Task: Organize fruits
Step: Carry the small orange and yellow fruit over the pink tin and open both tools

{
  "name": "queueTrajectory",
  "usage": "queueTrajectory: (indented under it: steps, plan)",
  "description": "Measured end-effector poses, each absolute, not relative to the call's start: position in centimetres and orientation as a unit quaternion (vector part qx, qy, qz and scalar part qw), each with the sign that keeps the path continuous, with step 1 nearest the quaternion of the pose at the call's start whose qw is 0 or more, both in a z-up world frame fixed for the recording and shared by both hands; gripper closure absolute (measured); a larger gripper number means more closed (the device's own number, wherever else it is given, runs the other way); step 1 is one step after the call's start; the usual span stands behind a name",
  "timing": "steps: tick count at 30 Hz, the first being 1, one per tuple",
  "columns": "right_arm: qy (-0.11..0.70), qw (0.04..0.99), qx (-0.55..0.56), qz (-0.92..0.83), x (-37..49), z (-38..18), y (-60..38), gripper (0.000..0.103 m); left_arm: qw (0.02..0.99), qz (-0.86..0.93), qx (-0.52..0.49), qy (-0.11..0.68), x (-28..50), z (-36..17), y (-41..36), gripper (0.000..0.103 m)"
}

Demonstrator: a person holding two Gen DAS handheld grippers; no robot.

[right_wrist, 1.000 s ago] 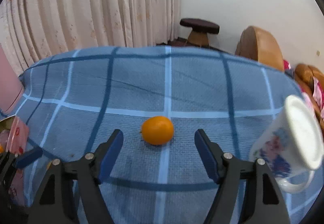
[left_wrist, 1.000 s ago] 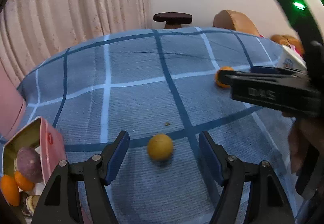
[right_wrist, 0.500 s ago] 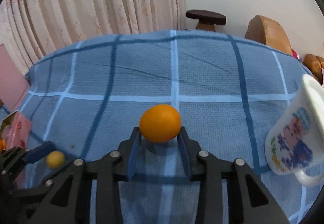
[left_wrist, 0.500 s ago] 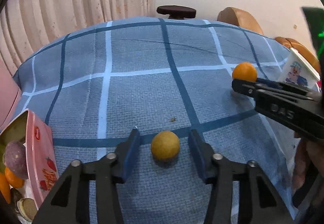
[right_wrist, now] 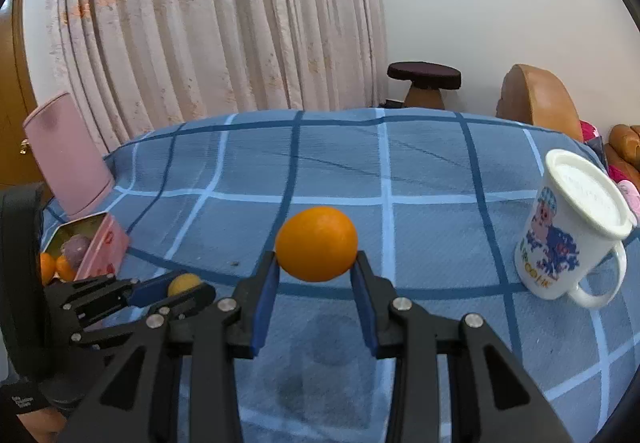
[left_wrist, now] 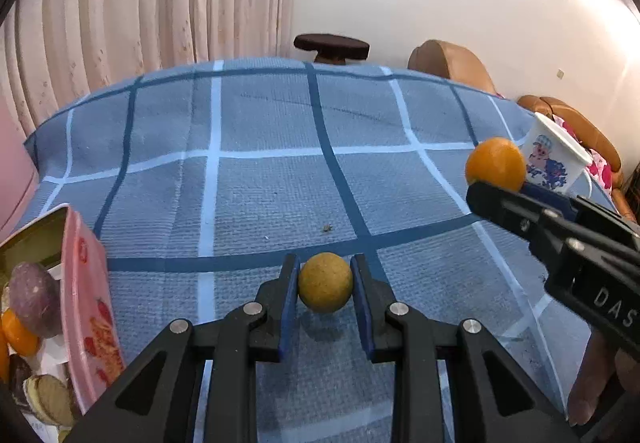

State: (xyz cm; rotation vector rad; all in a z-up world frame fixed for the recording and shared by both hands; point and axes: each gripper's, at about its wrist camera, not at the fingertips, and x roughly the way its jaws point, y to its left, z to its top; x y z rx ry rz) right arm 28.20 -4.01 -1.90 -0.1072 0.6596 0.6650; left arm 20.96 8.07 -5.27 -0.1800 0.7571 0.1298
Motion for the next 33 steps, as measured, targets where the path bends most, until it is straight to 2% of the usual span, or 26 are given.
queueTrajectory:
  steps: [18,33]
  plan:
    - [0.280,0.894,-0.056,0.347,21.6,-1.8,-3.4,0.064,0.949,0.080,-0.052,0.300,15.3,-3.2,6.8,0.075]
    - [0.269,0.893,-0.056,0.357,19.0,-1.9,-3.1,0.064,0.956,0.092,-0.054,0.275,11.9,-2.9,7.3,0.076]
